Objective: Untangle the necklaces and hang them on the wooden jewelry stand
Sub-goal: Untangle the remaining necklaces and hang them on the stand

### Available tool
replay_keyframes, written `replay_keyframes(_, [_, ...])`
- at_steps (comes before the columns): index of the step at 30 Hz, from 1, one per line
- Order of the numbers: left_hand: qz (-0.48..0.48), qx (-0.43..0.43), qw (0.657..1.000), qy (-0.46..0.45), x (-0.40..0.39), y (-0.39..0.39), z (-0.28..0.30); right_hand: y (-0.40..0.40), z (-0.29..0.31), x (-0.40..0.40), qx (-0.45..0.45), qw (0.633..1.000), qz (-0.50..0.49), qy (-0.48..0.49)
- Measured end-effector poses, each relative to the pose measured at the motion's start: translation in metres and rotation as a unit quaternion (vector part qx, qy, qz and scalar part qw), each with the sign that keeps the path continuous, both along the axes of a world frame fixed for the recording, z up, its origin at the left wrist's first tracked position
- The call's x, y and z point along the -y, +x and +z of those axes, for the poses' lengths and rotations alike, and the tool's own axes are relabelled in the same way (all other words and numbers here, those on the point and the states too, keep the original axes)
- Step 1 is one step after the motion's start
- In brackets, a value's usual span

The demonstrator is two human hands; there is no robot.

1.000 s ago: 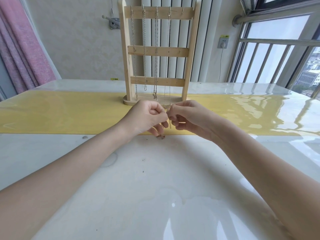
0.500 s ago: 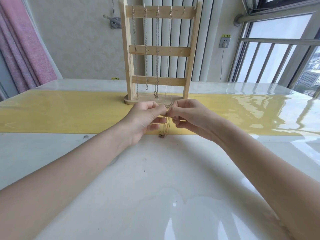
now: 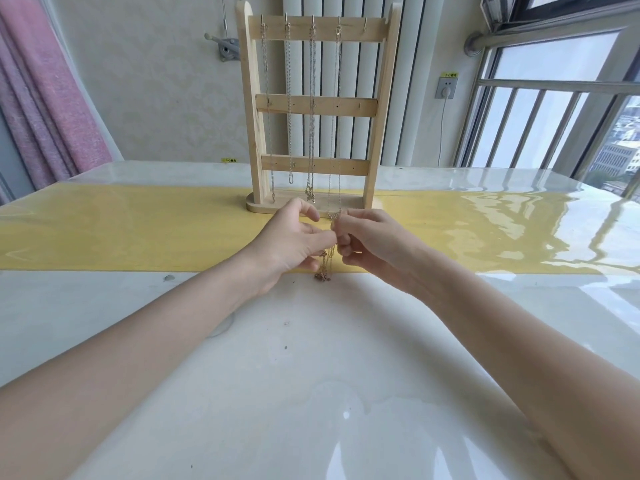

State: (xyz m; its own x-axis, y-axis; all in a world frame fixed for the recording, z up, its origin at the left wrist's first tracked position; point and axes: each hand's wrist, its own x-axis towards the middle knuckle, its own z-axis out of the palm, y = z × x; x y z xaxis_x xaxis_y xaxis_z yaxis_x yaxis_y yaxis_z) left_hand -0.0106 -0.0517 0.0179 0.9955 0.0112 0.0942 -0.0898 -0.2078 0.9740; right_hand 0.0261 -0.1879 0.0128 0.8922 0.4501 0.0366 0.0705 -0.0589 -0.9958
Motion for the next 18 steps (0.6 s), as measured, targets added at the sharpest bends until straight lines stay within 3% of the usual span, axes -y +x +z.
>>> replay_keyframes(6, [-0.003,0.036,0.992,0.117,-0.005,0.003,-0.004,-0.005,-0.003,-0.004,0.055,0.997,0.025,-0.037])
replay_keyframes(10, [0.026,0.105,0.961,0.255,-0.01,0.002,-0.002,-0.001,0.0,-0.003,0.108,0.991,-0.004,-0.082])
replay_keyframes(13, [0.011,0.078,0.985,0.153,-0.01,0.001,0.001,0.001,0.004,0.001,0.125,0.99,-0.016,-0.068])
replay_keyframes(18, [-0.009,0.005,1.0,0.027,-0.01,-0.001,0.005,0.002,0.008,0.008,0.075,0.997,-0.003,-0.014])
